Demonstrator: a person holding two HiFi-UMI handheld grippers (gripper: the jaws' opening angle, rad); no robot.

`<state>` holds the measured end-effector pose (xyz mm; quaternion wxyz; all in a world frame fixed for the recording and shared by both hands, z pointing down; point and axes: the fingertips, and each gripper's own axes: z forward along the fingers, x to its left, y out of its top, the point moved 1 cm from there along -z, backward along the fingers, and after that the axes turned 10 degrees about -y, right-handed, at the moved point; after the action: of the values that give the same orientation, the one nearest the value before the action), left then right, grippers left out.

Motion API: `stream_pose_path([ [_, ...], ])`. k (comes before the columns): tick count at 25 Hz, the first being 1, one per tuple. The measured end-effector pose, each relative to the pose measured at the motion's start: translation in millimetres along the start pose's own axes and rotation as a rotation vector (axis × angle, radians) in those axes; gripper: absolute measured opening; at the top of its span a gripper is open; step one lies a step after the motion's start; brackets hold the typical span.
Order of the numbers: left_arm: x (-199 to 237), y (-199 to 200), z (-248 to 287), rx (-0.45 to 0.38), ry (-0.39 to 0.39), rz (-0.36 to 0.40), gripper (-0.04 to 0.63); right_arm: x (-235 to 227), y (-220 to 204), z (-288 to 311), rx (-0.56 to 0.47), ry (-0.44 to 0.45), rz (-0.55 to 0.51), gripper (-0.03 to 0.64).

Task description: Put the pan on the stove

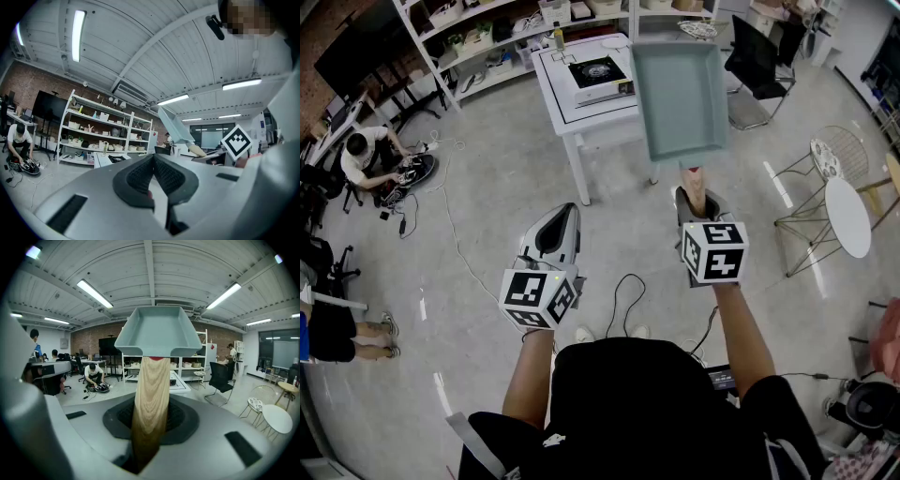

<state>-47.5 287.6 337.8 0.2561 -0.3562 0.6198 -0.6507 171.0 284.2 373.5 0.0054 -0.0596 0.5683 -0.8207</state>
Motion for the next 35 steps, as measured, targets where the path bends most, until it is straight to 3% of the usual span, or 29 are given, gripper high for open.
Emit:
stream_pose_path([
  [21, -35, -21, 22, 0.019, 0.062, -0.008, 0.011, -34, -20, 5, 0.026, 0.074, 0.013, 0.071],
  [35, 33, -23, 63, 0.022, 0.051, -0.029, 0.011, -17, 1, 76, 0.044, 0.073, 0.010, 0.071],
])
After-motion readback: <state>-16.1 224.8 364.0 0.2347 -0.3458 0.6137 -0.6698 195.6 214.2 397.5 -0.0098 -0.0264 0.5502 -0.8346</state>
